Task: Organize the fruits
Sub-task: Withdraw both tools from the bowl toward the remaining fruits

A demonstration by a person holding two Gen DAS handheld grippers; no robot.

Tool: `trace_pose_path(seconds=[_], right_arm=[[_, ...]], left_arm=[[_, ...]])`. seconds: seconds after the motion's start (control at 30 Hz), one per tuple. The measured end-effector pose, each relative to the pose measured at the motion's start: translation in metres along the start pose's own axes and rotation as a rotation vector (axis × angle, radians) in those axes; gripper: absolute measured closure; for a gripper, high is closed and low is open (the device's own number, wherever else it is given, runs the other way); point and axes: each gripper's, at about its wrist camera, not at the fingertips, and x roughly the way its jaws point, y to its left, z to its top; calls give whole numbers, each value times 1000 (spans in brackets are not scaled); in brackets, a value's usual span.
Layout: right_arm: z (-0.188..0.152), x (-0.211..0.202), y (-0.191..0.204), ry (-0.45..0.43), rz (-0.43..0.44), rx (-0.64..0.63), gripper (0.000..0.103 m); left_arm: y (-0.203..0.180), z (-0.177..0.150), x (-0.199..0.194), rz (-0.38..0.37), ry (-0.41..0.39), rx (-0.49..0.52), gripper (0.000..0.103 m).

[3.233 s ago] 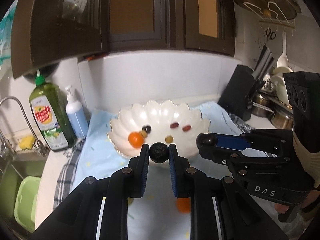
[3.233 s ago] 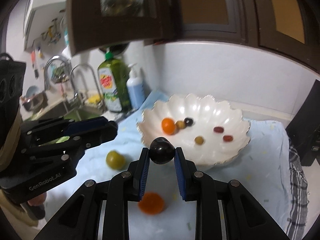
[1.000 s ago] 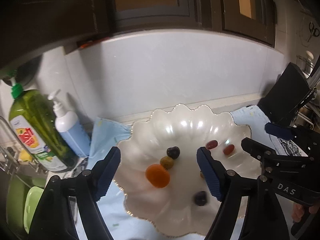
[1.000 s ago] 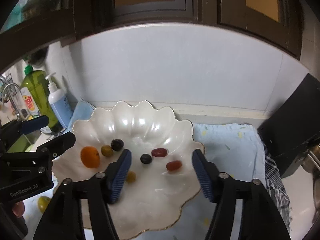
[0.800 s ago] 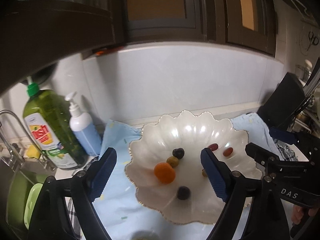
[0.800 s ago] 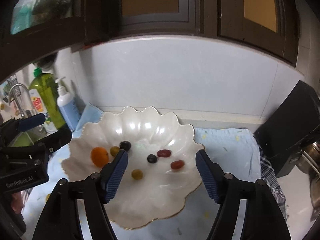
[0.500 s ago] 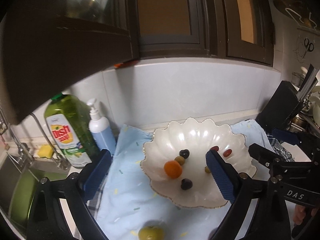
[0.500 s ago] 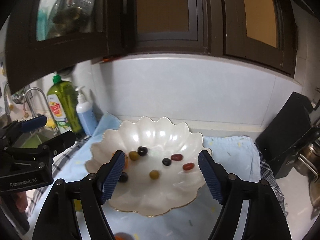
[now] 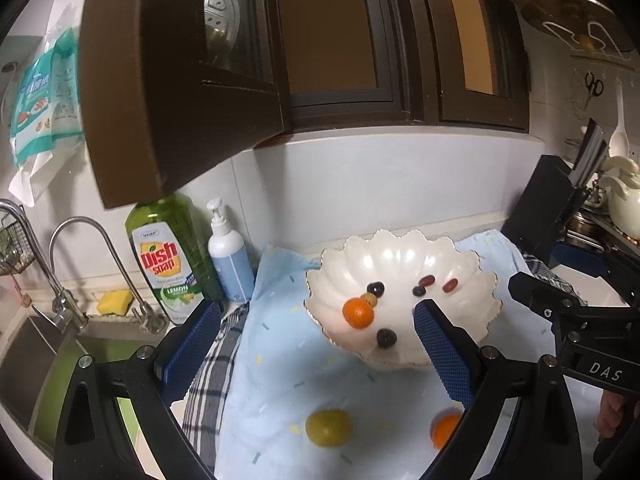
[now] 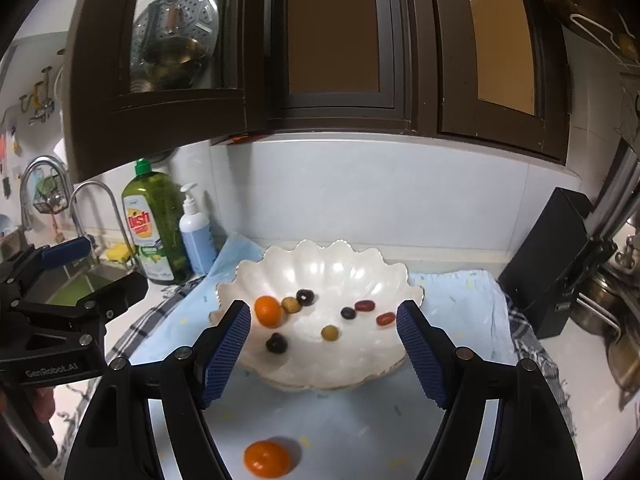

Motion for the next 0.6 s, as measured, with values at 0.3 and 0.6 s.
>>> trace_pose_path(seconds=[0.3,0.6], right_arm=[[-26,-12,19,16,-4,-18,27],[-51,-9,33,62,4,-57,27]], left_arm=[[5,-23,-13,-7,39,15,6],[9,-52,-8,-15,102,39,13]])
